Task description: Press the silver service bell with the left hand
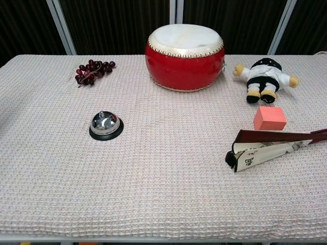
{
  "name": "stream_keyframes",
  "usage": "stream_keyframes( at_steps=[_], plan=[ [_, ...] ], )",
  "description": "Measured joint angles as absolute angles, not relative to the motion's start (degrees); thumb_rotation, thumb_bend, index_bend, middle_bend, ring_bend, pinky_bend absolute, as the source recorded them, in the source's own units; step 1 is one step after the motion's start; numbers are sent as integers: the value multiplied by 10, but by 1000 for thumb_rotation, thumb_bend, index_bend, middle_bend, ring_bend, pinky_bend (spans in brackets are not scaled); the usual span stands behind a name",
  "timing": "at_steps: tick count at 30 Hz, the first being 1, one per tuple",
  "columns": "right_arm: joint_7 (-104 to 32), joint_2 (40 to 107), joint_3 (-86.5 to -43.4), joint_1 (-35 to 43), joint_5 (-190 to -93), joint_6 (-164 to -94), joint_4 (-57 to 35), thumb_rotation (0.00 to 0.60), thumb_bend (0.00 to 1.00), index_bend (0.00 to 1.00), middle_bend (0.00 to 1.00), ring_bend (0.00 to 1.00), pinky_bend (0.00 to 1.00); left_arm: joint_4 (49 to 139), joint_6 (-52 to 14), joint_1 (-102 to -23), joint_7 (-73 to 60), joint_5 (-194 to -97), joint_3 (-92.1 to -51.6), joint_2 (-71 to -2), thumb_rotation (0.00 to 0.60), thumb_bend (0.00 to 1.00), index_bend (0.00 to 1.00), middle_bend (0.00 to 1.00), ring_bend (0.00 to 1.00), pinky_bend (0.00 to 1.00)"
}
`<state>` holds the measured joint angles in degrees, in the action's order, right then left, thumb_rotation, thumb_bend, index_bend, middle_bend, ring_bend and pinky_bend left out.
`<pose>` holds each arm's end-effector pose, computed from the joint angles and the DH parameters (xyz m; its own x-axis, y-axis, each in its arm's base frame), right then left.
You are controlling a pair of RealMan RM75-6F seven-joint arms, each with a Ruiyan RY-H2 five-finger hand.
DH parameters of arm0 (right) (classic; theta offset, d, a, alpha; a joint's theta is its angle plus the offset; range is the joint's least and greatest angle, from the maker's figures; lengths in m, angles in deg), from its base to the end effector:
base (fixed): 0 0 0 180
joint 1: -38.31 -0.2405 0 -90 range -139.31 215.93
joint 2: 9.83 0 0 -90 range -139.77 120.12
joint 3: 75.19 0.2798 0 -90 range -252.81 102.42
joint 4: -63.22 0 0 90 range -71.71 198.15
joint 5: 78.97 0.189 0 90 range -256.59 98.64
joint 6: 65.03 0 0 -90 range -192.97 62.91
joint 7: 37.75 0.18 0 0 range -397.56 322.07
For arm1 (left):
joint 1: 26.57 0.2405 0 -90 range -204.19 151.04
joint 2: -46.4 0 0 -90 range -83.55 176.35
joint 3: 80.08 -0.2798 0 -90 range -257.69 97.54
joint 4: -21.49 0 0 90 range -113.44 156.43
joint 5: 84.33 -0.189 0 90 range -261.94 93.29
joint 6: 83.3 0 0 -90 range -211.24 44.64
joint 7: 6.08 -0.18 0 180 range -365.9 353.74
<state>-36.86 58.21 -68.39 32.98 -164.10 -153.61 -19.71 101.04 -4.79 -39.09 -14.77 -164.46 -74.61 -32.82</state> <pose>-0.3381 -0.2330 0.2043 0.4573 0.1376 0.8786 -0.8879 0.0149 0.4598 -0.3302 0.2716 0.1114 0.4784 0.0270 0.8777 0.8781 -0.0209 -0.4780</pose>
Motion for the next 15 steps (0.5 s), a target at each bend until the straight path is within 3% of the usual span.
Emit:
stream_keyframes(
  at_steps=[15],
  plan=[
    [-392, 567, -678, 332, -1589, -1493, -240, 600, 101, 0, 0, 0, 0, 1014, -72, -417, -148, -1651, -743, -335, 164, 0, 0, 0, 0, 0]
  ],
)
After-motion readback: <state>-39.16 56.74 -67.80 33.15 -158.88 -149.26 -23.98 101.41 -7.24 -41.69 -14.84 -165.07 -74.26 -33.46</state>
